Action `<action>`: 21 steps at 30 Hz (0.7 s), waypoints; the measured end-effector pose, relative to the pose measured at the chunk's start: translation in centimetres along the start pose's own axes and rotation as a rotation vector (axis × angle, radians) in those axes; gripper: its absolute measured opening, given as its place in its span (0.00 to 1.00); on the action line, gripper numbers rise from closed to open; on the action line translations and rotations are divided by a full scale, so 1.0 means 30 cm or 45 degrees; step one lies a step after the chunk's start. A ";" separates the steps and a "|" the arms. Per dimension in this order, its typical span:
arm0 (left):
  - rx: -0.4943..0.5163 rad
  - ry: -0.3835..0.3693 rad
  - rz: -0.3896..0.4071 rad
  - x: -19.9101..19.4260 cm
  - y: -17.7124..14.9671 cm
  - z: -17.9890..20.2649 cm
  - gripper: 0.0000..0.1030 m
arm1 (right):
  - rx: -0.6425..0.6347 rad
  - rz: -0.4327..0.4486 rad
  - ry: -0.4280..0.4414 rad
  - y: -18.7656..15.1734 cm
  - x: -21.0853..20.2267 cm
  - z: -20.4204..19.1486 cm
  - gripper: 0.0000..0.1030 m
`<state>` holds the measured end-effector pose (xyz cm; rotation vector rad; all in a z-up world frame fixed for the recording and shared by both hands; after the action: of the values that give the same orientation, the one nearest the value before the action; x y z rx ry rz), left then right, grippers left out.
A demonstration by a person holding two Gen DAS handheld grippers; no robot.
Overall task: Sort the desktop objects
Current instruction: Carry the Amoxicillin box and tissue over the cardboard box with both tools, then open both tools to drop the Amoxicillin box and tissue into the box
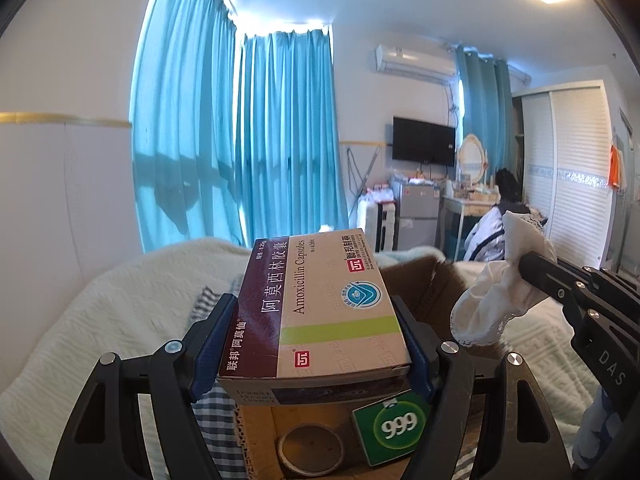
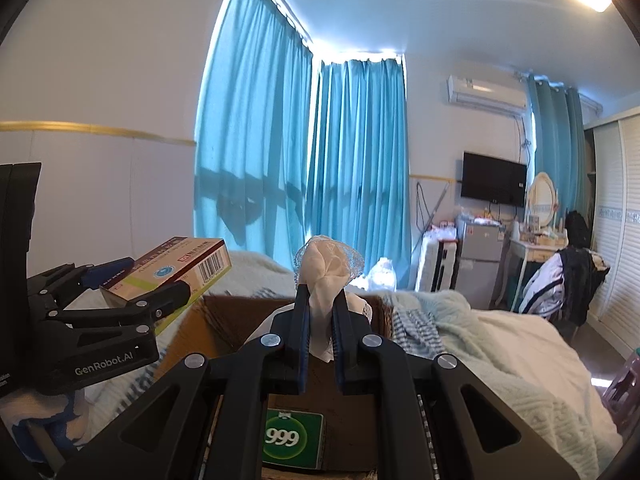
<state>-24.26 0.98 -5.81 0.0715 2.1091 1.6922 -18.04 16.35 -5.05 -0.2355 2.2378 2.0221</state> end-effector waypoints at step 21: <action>-0.026 -0.063 -0.199 0.230 -0.175 0.013 0.91 | 0.083 -0.219 -0.050 -0.228 0.259 0.147 0.43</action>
<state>-29.17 2.10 -12.86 -0.0560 2.0057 1.6039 -24.42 19.79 -13.64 -0.3651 2.1742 1.8483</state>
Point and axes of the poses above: each gripper's, at about its wrist camera, not at the fingertips, and x roughly the way its jaws point, z to its right, y to its top, the point moved 7 cm from there along x, roughly the way its jaws point, and after that the axes turned 9 degrees about x, right-handed, at the moved point
